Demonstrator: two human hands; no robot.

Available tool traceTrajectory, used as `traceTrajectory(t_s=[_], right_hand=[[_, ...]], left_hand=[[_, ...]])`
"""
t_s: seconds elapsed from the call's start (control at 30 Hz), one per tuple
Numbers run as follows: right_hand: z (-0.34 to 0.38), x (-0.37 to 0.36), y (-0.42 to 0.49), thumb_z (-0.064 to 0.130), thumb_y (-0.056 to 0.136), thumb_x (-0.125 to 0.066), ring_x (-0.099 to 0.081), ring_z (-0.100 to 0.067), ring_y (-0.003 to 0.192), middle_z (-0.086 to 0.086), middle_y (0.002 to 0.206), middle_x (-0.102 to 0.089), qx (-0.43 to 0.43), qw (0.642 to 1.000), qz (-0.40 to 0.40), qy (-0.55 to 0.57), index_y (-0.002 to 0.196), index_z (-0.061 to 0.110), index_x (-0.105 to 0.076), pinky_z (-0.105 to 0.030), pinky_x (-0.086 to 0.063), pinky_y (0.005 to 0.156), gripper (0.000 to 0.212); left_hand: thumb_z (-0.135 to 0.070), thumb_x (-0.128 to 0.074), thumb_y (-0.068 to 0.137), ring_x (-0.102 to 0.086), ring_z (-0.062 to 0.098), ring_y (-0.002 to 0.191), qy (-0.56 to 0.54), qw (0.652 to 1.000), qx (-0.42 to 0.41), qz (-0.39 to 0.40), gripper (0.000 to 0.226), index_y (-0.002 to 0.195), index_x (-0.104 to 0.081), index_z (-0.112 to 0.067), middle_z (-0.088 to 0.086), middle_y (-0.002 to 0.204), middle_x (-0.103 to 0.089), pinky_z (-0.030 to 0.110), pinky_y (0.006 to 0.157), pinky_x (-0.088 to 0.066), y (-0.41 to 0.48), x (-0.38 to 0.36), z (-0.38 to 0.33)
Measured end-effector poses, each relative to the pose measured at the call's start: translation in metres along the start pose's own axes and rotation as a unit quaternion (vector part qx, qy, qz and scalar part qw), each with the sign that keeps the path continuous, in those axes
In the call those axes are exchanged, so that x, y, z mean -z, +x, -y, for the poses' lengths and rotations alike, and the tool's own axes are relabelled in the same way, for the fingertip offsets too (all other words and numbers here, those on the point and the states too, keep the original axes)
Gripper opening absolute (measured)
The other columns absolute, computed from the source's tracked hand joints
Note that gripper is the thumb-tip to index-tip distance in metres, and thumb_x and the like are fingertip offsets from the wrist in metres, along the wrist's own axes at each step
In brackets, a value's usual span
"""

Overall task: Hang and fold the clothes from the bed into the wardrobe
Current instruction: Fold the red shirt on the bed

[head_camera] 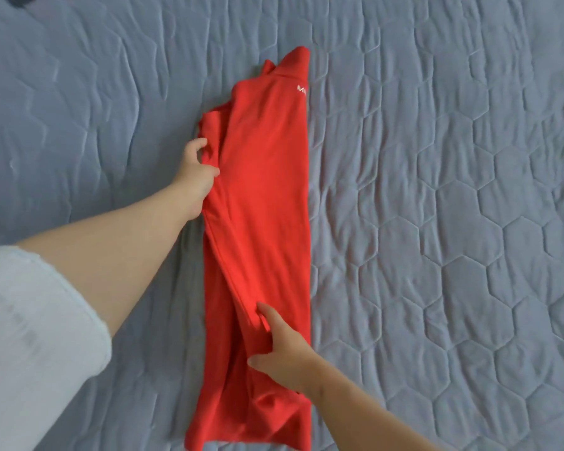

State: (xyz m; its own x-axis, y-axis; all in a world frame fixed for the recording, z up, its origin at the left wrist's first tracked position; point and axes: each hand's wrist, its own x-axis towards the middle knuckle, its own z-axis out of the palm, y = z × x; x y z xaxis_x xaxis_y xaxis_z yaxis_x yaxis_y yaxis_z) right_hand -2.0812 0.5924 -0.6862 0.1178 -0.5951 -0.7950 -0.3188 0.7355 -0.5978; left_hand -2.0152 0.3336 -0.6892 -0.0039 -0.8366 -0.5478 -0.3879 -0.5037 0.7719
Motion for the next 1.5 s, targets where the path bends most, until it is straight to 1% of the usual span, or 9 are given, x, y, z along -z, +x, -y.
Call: traceTrajectory(t_s=[0.13,0.33,0.53,0.63,0.8,0.9,1.07,1.27,1.5], right_hand=[[-0.001,-0.027,0.005,0.014,0.079,-0.061,-0.051,-0.008,0.088,0.002,0.116,-0.052,-0.011,1.000,0.008,-0.015,0.145,0.039,-0.018,-0.006,-0.039,0.068,0.083],[-0.004,-0.050,-0.009,0.016,0.076,-0.064,-0.055,-0.018,0.086,-0.001,0.100,-0.056,-0.034,0.999,-0.003,-0.042,0.130,0.018,-0.035,-0.025,-0.047,0.075,0.061],[0.006,-0.089,-0.023,0.003,0.077,-0.055,-0.055,-0.016,0.057,0.003,0.081,-0.049,-0.050,0.997,0.045,0.036,0.143,0.028,-0.018,-0.021,-0.049,0.041,0.080],[-0.002,-0.107,-0.029,0.011,0.080,-0.059,-0.053,-0.008,0.055,0.010,0.077,-0.047,-0.036,0.997,0.059,0.020,0.141,0.026,-0.026,-0.020,-0.047,0.049,0.071],[-0.034,-0.110,-0.048,0.031,0.087,-0.057,-0.048,0.000,0.058,0.014,0.070,-0.049,-0.064,0.998,-0.002,-0.021,0.123,0.029,-0.051,-0.010,-0.037,0.054,0.036],[-0.061,-0.103,-0.064,0.022,0.085,-0.053,-0.053,-0.006,0.066,0.009,0.083,-0.059,-0.102,0.990,-0.089,-0.037,0.103,0.027,-0.057,-0.019,-0.042,0.064,0.019],[-0.083,-0.110,-0.083,0.019,0.082,-0.054,-0.054,-0.013,0.072,0.007,0.077,-0.056,-0.121,0.989,-0.078,-0.032,0.087,0.027,-0.053,-0.030,-0.050,0.072,0.010],[-0.079,-0.119,-0.087,0.019,0.082,-0.054,-0.041,-0.025,0.119,-0.004,0.131,-0.035,-0.141,0.933,-0.289,-0.161,0.142,0.023,-0.022,-0.035,-0.038,0.092,0.068],[-0.090,-0.110,-0.078,0.026,0.078,-0.060,-0.029,-0.024,0.129,-0.002,0.146,-0.024,-0.070,0.940,-0.281,-0.181,0.145,0.031,-0.021,-0.035,-0.024,0.105,0.077]], left_hand=[[0.011,-0.044,0.087,-0.045,0.012,0.110,-0.015,0.997,0.027,0.071,0.082,0.146,-0.014,-0.038,0.008,0.149,-0.031,0.027,0.087,-0.044,0.001,0.014,0.024],[-0.012,-0.075,0.073,-0.043,0.013,0.120,0.063,0.996,0.018,0.065,0.096,0.147,-0.014,-0.025,0.000,0.143,-0.035,0.023,0.100,-0.032,-0.048,0.010,0.055],[0.000,-0.053,0.083,-0.055,0.022,0.097,0.130,0.980,0.115,0.095,0.040,0.119,-0.043,-0.014,0.009,0.117,-0.057,0.026,0.079,-0.041,-0.122,0.025,0.112],[0.002,-0.049,0.083,-0.055,0.023,0.087,0.142,0.977,0.140,0.075,0.022,0.098,-0.046,-0.013,0.012,0.104,-0.059,0.027,0.074,-0.042,-0.148,0.037,0.137],[-0.004,-0.056,0.084,-0.059,0.026,0.091,0.137,0.962,0.212,0.101,0.017,0.099,-0.054,-0.010,0.013,0.102,-0.062,0.031,0.080,-0.046,-0.194,0.054,0.181],[-0.012,-0.062,0.085,-0.061,0.028,0.099,0.105,0.960,0.241,0.093,0.028,0.113,-0.058,-0.008,0.013,0.109,-0.064,0.036,0.091,-0.048,-0.217,0.062,0.197],[-0.019,-0.066,0.085,-0.063,0.019,0.086,0.051,0.958,0.256,0.115,0.016,0.100,-0.060,-0.017,0.003,0.096,-0.066,0.028,0.078,-0.049,-0.239,0.072,0.198],[-0.017,-0.063,0.087,-0.065,0.012,0.078,-0.015,0.960,0.256,0.108,0.014,0.100,-0.064,-0.020,-0.004,0.084,-0.069,0.025,0.064,-0.050,-0.245,0.084,0.199],[-0.017,-0.063,0.085,-0.065,0.021,0.074,0.038,0.982,0.172,0.068,0.004,0.083,-0.065,-0.020,0.006,0.085,-0.070,0.036,0.072,-0.054,-0.247,0.063,0.182]])
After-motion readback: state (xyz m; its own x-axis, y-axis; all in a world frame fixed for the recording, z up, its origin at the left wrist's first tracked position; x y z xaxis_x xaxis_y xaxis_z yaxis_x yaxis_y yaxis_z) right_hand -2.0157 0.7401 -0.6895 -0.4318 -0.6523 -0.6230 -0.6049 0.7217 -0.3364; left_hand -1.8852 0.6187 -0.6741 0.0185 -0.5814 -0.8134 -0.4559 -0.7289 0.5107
